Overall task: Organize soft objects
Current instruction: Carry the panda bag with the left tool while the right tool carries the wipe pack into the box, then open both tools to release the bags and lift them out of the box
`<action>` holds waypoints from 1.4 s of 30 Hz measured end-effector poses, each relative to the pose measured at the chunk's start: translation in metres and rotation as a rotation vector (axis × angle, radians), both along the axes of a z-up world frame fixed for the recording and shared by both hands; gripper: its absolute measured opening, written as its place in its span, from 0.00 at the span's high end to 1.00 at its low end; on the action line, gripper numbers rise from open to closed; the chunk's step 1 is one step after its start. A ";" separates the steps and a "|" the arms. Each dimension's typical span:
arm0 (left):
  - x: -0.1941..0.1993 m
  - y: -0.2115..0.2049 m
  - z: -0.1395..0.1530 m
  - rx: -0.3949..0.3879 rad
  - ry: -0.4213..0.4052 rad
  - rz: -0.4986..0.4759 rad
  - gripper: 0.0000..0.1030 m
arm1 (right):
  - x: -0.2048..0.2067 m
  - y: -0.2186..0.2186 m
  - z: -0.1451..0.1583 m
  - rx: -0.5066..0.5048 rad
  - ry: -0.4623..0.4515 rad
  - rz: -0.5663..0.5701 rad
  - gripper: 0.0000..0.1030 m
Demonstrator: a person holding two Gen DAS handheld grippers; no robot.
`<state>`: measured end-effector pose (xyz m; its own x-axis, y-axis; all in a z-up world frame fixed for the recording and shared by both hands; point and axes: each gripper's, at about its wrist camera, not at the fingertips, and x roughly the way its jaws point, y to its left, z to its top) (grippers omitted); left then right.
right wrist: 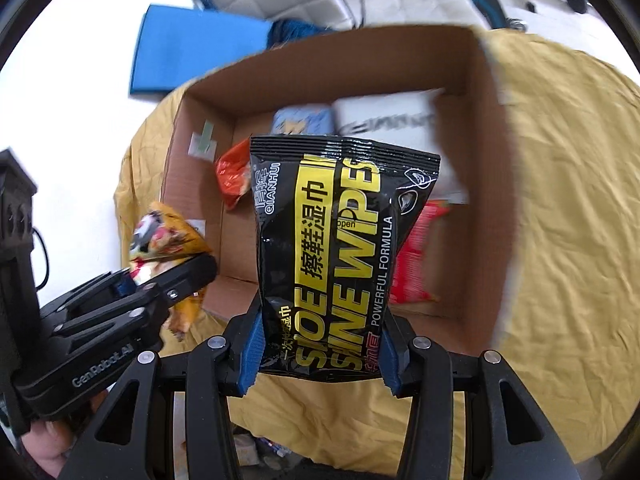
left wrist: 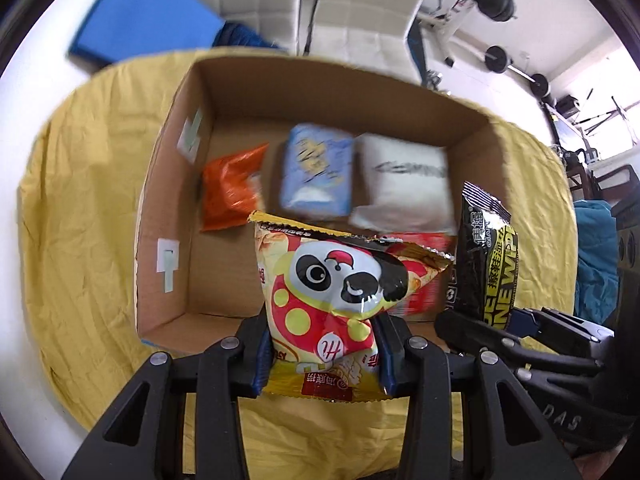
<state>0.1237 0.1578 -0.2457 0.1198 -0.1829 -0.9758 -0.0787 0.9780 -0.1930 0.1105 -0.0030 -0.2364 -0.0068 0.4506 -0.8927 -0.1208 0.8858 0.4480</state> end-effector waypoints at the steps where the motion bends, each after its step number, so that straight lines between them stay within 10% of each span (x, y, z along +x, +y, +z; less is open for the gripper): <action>1: 0.003 0.007 -0.009 -0.008 0.018 0.011 0.63 | 0.002 0.008 -0.008 -0.006 0.009 0.008 0.51; 12: 0.029 0.049 -0.095 -0.103 0.212 0.062 0.63 | 0.016 0.065 -0.094 -0.084 0.136 0.043 0.51; 25: 0.034 0.041 -0.133 -0.050 0.302 -0.006 0.62 | 0.034 0.096 -0.141 -0.112 0.223 0.066 0.49; 42: 0.042 0.029 -0.074 0.028 0.225 0.006 0.59 | 0.062 0.080 -0.107 -0.160 0.197 0.083 0.45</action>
<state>0.1659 0.1867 -0.3200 -0.1006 -0.1555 -0.9827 -0.1230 0.9821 -0.1428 0.1722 0.0767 -0.3438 -0.2183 0.2941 -0.9305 -0.1208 0.9380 0.3248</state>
